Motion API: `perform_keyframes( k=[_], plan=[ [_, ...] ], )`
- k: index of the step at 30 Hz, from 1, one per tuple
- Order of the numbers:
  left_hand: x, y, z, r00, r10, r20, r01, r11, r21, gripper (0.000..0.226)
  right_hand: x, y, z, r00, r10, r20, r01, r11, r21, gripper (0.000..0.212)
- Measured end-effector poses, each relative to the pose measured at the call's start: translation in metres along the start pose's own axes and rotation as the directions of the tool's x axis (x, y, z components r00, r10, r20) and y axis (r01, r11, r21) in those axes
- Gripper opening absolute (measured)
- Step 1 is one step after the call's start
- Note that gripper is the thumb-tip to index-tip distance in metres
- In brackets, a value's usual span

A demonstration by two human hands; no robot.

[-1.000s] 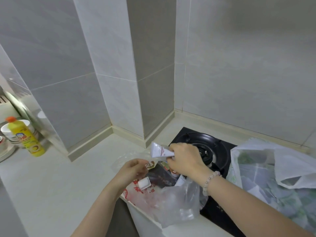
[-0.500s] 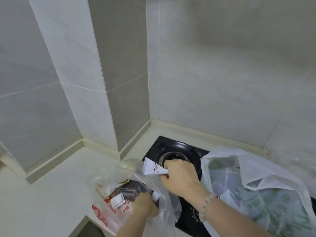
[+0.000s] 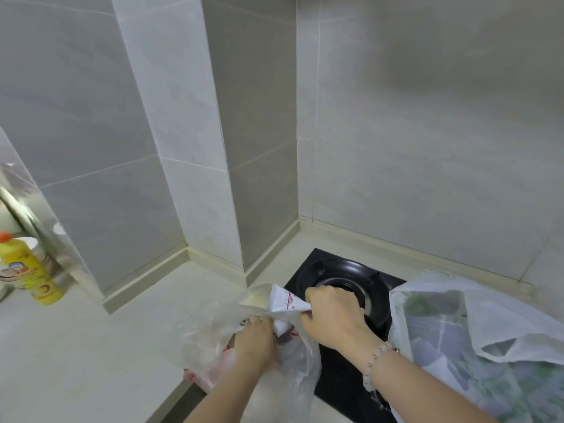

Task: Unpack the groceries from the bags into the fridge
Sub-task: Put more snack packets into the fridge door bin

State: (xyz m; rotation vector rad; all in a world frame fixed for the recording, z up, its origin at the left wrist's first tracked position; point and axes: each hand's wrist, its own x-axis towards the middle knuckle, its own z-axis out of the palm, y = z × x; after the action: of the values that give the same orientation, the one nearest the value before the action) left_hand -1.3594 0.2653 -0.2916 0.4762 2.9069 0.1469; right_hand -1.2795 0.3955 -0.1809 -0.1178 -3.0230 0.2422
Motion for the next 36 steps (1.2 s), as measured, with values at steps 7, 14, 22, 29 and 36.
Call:
perform_keyframes(
  k=[7, 14, 22, 29, 36],
  plan=[
    [0.013, -0.025, -0.033, 0.996, 0.085, 0.000, -0.082, 0.965, -0.251, 0.036, 0.001, -0.014, 0.000, 1.000, -0.012, -0.026, 0.012, 1.000, 0.029, 0.016],
    [0.017, -0.028, -0.056, 0.966, 0.193, -0.174, -0.193, 0.981, 0.017, 0.039, 0.006, -0.022, 0.011, 0.998, 0.032, -0.060, -0.029, 0.998, 0.051, 0.031],
    [-0.001, -0.043, -0.058, 0.895, 0.388, -0.221, -0.365, 0.921, 0.139, 0.023, 0.017, 0.007, 0.011, 0.990, 0.133, -0.050, -0.136, 0.988, -0.071, 0.017],
    [-0.040, -0.063, -0.094, 0.721, 0.059, -0.690, -0.345, 0.894, -0.285, 0.023, 0.028, 0.008, 0.002, 0.991, 0.124, -0.045, -0.127, 0.990, -0.068, 0.046],
    [-0.064, -0.141, -0.145, 0.681, -0.007, -0.732, -0.091, 0.991, -0.094, 0.014, 0.050, -0.030, -0.038, 0.983, -0.147, -0.113, 0.125, 0.975, -0.185, 0.049]
  ],
)
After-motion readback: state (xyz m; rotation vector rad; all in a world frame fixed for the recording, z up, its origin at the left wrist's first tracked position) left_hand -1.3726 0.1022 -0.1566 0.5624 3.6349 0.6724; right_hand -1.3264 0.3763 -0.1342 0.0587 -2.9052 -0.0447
